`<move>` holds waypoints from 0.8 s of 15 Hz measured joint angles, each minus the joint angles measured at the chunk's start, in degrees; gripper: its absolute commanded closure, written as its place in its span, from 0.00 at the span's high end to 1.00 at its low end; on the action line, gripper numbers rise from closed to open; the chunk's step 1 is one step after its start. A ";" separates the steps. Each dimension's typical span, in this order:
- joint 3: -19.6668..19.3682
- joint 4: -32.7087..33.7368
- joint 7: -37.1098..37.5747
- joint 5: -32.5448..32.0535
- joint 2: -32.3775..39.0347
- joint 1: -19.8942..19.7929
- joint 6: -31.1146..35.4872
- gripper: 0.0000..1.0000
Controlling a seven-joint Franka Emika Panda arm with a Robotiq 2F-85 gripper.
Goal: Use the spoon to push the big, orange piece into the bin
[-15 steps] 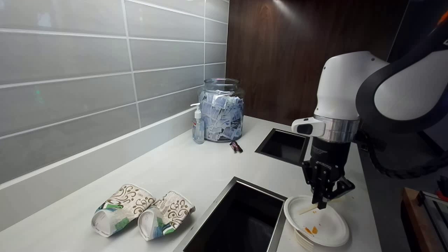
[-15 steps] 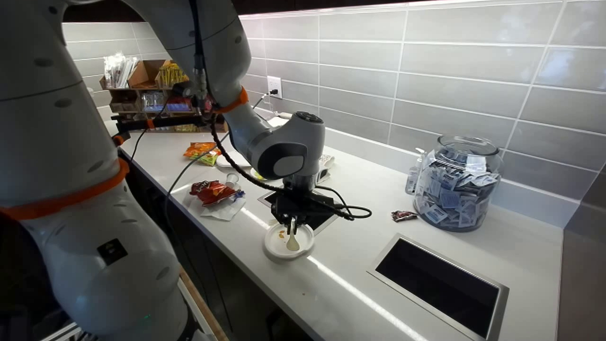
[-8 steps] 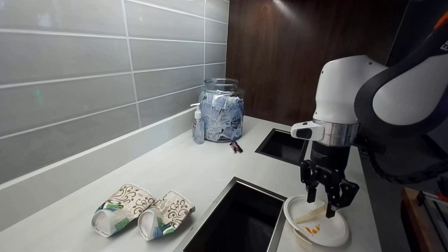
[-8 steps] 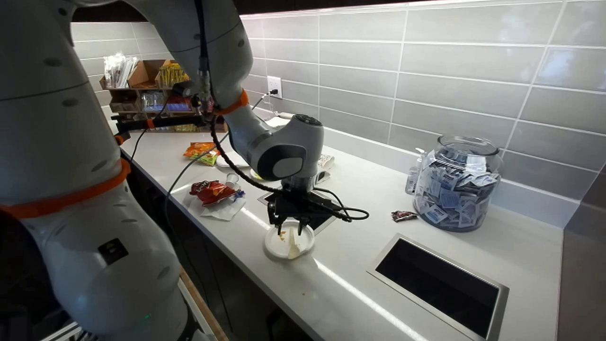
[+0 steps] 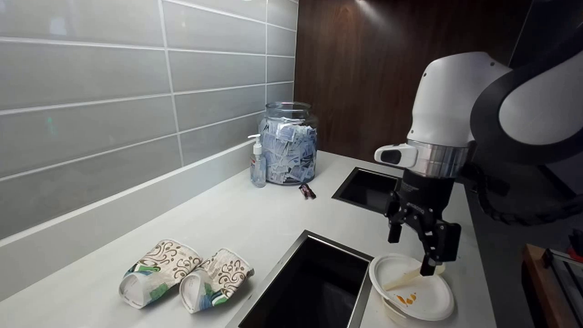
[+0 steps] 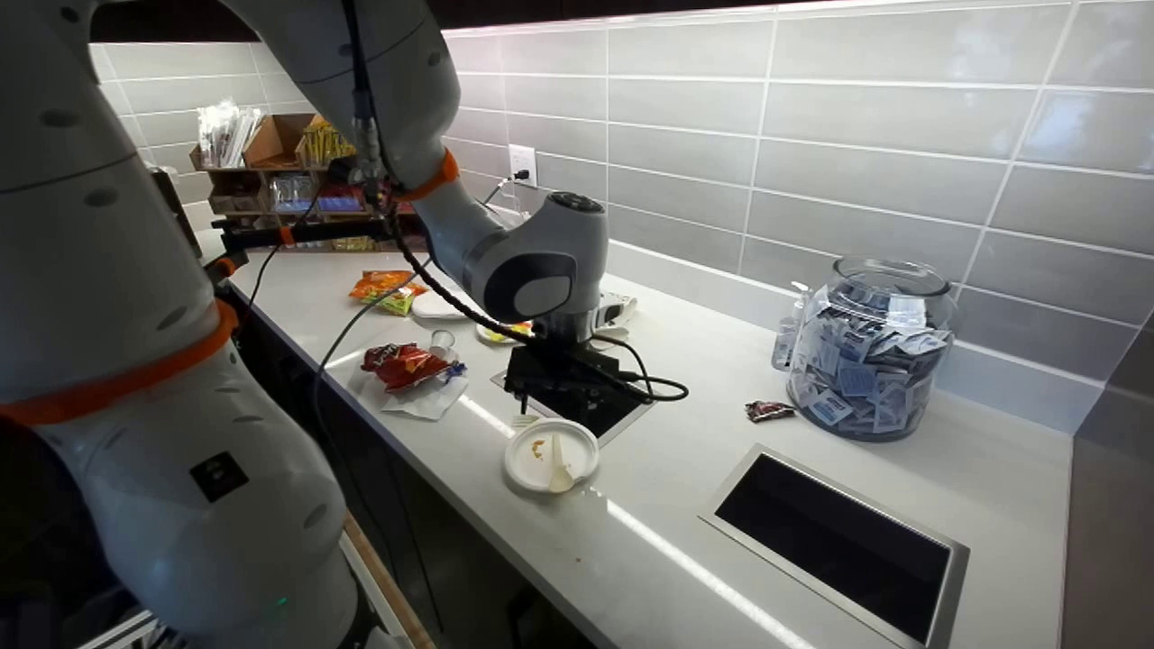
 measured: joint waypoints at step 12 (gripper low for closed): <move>0.19 0.06 27.29 -2.83 -12.11 2.39 -7.34 1.00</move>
